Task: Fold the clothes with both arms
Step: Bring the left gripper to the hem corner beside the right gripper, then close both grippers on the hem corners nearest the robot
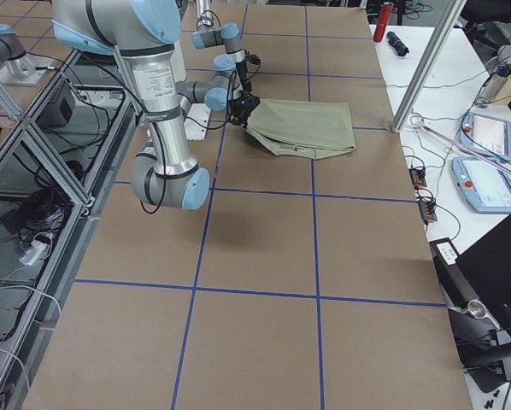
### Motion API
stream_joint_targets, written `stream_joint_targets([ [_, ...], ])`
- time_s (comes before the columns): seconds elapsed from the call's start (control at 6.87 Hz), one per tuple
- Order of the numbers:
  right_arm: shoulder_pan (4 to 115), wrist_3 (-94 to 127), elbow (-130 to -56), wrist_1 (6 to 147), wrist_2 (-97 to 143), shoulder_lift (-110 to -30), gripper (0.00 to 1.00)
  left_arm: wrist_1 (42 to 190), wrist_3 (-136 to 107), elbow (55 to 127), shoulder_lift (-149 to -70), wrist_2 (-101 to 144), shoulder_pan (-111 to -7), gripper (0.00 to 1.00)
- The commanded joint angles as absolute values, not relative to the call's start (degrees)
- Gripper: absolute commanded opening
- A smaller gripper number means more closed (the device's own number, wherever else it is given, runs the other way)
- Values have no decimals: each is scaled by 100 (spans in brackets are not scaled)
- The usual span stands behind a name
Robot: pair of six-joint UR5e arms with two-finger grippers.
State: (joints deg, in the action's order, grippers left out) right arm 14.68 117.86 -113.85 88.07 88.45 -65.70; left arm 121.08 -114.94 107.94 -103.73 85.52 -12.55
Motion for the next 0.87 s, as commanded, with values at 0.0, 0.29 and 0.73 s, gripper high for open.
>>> stream_joint_targets([
  [0.0,1468,11786,-11391,8807,8842,-6557,0,11848,-11487,10846,-10336,8552,-1274,56],
  [0.29,1468,11795,-11391,8807,8842,-6557,0,11848,-11487,10802,-10362,8552,-1239,56],
  [0.73,1468,11795,-11391,8807,8842,-6557,0,11856,-11487,10854,-10389,8560,-1239,0],
])
